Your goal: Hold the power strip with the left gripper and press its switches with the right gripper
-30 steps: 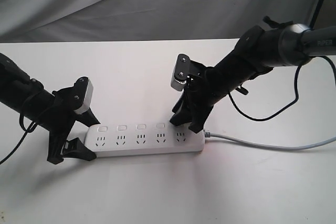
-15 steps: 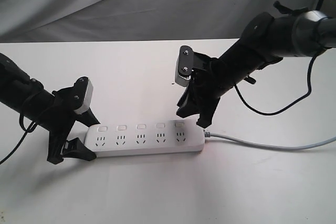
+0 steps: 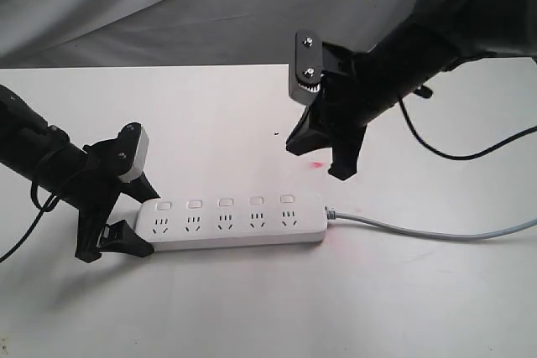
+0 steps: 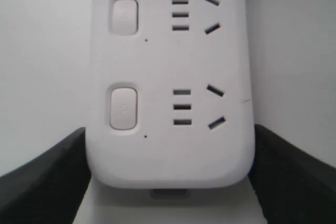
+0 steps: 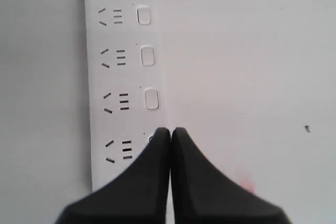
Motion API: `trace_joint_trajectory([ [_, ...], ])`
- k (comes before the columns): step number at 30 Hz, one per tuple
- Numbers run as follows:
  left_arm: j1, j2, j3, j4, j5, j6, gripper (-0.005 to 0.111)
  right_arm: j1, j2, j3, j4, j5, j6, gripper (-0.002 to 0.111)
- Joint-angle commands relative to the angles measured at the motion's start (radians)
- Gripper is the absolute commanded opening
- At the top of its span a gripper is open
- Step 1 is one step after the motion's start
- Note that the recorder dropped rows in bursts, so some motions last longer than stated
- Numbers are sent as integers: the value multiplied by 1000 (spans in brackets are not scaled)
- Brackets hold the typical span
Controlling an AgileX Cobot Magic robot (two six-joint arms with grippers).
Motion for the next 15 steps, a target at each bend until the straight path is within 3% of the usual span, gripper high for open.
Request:
trace_joint_trajectory([
  [1,-5,-3,-3,6,-4,-9,72,-7,-215,109,1,-14,71,0],
  [9,-5,-3,-3,6,-4,-9,72,-7,-696,459,44,1,211,0],
  [15,-5,-3,-3,6,-4,-9,72,-7,-874,555,104,-6,215,0],
])
